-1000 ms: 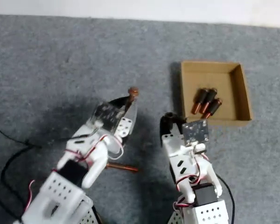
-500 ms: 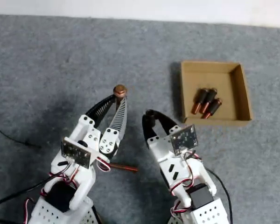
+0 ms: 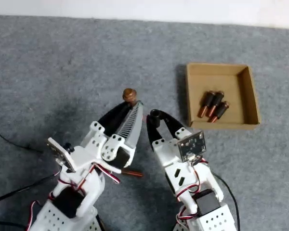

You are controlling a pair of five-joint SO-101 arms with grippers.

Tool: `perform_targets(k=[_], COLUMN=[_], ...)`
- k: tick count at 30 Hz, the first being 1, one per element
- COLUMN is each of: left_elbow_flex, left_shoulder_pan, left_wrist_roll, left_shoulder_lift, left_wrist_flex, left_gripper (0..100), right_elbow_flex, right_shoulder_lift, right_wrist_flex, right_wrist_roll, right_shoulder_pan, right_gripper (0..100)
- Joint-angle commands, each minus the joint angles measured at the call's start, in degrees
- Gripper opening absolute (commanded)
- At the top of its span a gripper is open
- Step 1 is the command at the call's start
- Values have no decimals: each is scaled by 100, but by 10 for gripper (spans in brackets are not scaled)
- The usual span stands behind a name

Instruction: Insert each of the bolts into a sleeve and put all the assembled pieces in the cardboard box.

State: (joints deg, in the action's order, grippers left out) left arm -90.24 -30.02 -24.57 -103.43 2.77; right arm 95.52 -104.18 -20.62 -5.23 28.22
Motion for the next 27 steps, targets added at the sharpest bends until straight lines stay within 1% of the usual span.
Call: perform_targets(k=[1,3,7,9,12,13,18,23,27], left_elbow_flex=[-365,-514,-576,-576,-620,-637,-690,-690,-690], left_shoulder_pan=[-321,-382,-330,-233,13,84,127,189,189], left_wrist_roll=[-105,-105,-105,-105,-105,-105,-105,-105,-105], left_shoulder_lift=[-66,-66,-66,-66,-66,-66,-57,-66,-66], left_wrist_flex=[-1152,-1301,-1301,-1301,-1301,-1301,-1284,-879,-862], left_gripper=[6,6,6,6,6,6,6,6,6], right_elbow_flex=[708,708,699,690,690,690,690,462,400], right_shoulder_lift=[-75,-75,-75,-75,-75,-75,-75,-75,-75], right_wrist_flex=[189,189,189,189,171,163,154,163,163], right_wrist_roll=[-53,-53,-70,-387,-1081,-1196,-1231,-1240,-1240], right_shoulder_pan=[57,57,57,66,321,418,532,532,462], right_gripper=[5,5,5,5,5,5,5,5,5])
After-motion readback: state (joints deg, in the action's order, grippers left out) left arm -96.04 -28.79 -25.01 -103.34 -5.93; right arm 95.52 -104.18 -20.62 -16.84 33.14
